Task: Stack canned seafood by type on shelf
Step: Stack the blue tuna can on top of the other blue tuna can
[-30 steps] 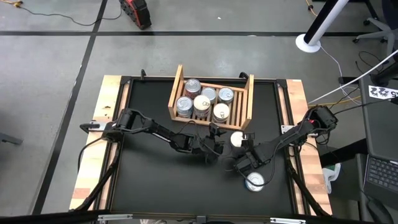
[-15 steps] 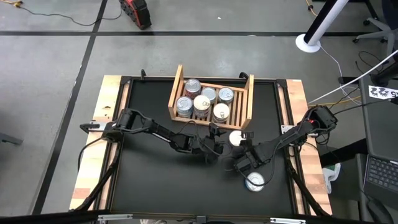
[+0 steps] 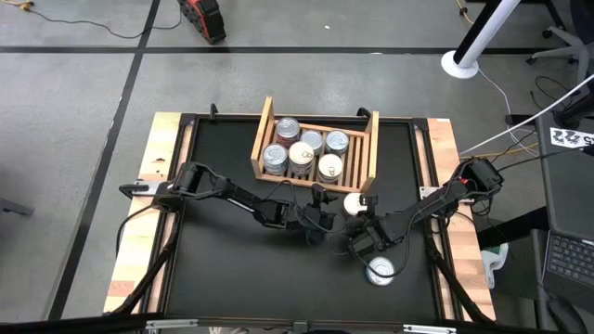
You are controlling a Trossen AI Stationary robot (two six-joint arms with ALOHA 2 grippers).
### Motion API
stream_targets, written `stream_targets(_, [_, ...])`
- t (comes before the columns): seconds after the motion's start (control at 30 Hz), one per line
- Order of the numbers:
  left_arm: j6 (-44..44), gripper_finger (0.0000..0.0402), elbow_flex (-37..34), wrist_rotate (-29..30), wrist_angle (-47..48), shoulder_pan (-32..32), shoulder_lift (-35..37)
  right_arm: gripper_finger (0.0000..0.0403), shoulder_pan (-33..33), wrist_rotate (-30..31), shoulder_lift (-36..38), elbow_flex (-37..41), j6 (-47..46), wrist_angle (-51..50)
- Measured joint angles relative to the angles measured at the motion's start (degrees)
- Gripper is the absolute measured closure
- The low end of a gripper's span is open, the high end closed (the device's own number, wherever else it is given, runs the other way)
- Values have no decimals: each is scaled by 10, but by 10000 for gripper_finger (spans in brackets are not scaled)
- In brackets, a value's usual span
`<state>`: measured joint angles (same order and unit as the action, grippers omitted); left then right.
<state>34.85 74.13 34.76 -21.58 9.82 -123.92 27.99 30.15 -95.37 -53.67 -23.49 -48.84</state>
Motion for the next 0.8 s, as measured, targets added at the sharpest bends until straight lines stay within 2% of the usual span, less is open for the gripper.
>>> stream_targets(0.2, [8,121,0,0,0,5,0,398,-10,0,-1,-11,0,8])
stream_targets(0.5, [98,121,0,-1,0,30,0,401,-46,-21,-2,-55,15,11])
stream_targets(0.8, [101,121,0,0,-1,37,0,402,-68,-32,-2,-92,16,6])
